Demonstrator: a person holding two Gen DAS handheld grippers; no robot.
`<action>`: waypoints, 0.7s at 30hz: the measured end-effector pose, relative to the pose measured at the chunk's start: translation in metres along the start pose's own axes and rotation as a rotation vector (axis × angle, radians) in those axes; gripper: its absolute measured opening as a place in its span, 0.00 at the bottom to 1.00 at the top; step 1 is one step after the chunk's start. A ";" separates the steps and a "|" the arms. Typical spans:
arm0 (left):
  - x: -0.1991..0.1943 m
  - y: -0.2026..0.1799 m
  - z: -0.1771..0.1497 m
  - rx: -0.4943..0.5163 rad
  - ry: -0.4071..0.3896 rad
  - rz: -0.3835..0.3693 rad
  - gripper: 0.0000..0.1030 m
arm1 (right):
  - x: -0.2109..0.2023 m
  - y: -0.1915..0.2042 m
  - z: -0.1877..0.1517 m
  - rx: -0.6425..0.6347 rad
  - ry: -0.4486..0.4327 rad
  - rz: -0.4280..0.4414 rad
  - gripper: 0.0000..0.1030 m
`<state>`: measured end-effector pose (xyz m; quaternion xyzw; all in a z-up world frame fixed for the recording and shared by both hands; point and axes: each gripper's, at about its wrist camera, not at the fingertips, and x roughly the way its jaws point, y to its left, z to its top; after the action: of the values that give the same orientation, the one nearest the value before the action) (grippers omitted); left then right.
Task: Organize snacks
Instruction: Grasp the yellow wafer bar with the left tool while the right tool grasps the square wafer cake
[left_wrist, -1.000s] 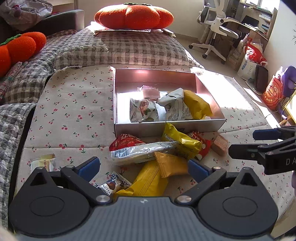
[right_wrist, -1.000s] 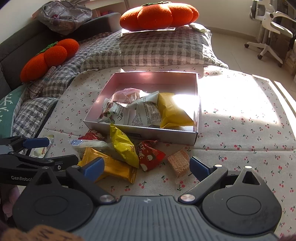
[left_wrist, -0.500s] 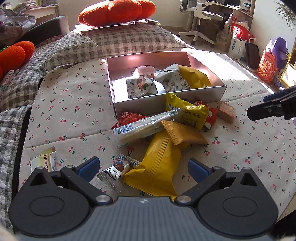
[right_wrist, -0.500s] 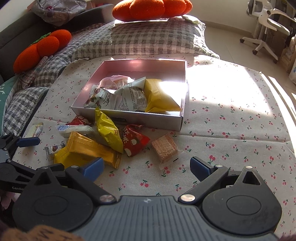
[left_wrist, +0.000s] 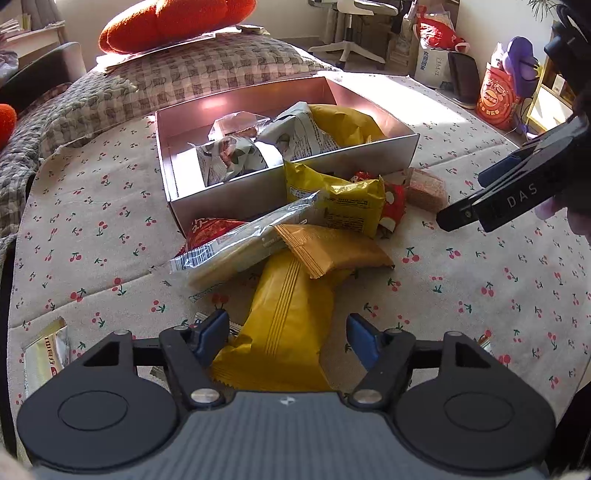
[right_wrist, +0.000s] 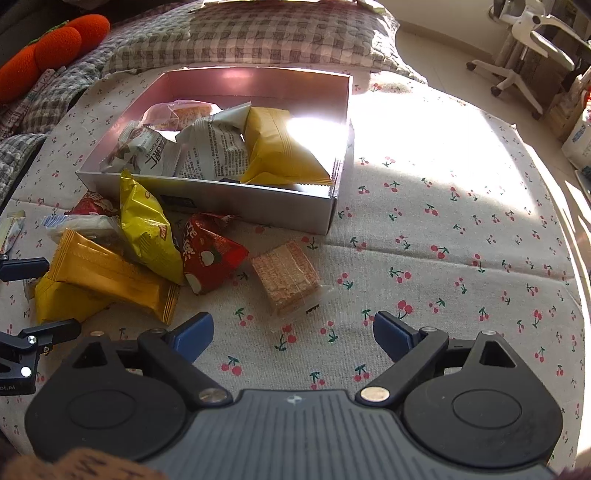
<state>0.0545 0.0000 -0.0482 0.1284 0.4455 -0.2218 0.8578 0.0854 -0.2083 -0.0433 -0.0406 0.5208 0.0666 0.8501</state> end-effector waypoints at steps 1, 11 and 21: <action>0.002 -0.002 0.001 0.010 0.004 -0.004 0.71 | 0.003 0.002 0.000 -0.010 0.005 -0.011 0.86; 0.018 -0.010 0.006 0.030 0.053 0.002 0.62 | 0.021 0.012 0.004 -0.082 -0.031 -0.043 0.79; 0.016 -0.006 0.011 -0.059 0.098 -0.025 0.53 | 0.017 0.021 0.006 -0.119 -0.058 -0.012 0.47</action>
<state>0.0670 -0.0139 -0.0554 0.1079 0.4948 -0.2128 0.8356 0.0952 -0.1851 -0.0557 -0.0922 0.4910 0.0933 0.8612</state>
